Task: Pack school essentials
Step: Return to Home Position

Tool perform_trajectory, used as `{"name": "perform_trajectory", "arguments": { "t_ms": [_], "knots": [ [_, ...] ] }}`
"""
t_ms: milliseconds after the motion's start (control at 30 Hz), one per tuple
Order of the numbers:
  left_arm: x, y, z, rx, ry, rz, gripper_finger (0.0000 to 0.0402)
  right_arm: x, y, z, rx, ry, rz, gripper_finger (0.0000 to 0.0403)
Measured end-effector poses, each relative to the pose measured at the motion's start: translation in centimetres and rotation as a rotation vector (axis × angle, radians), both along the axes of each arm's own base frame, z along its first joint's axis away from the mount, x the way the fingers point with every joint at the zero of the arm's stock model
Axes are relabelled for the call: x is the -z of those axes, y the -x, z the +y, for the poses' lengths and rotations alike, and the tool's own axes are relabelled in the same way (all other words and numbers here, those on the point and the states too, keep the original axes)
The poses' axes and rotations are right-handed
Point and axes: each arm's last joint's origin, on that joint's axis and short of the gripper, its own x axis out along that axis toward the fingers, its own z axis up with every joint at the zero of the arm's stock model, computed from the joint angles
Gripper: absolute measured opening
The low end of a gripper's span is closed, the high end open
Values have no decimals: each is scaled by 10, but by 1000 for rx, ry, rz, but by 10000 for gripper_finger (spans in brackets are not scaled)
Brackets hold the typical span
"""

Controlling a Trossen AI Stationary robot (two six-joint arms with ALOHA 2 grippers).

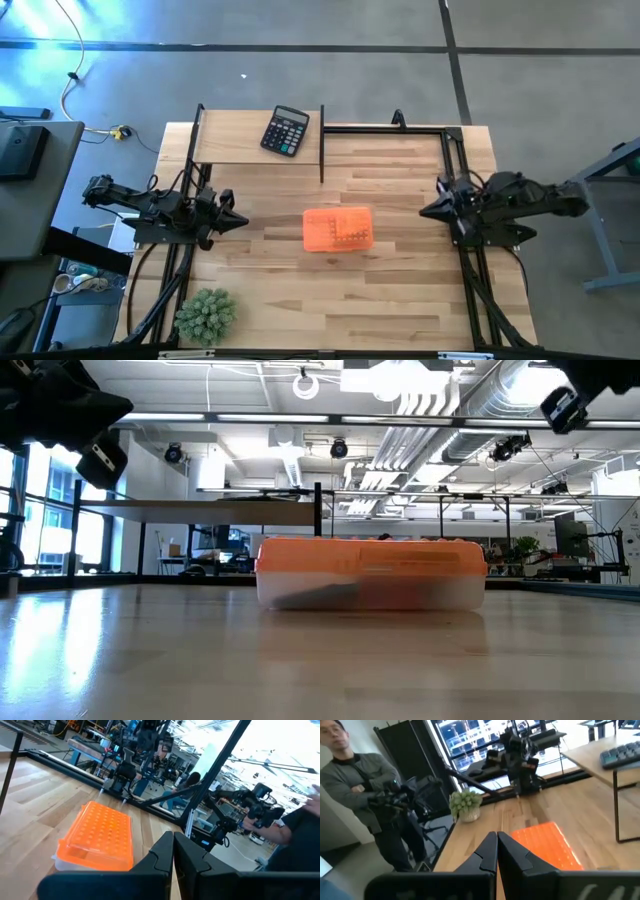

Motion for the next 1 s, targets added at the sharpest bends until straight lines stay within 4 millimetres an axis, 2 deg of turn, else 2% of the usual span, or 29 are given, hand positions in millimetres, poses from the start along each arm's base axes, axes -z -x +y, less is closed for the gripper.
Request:
{"name": "perform_trajectory", "arguments": {
  "t_ms": [167,333,533,667,800,1000],
  "knots": [
    [0,0,0,0,0,0,3,22,1,0,0,1,5,0],
    [0,0,0,0,0,0,3,33,8,-1,-15,25,-49,0],
    [0,0,0,0,0,2,3,47,1,1,-27,29,-27,0],
    [0,0,0,-5,0,3,3,63,-5,1,-27,29,-13,0],
    [0,0,0,-5,0,3,3,79,-12,2,-27,18,-23,0],
    [0,0,0,-6,0,3,3,93,-18,3,-16,-19,-72,0]
  ]
}}
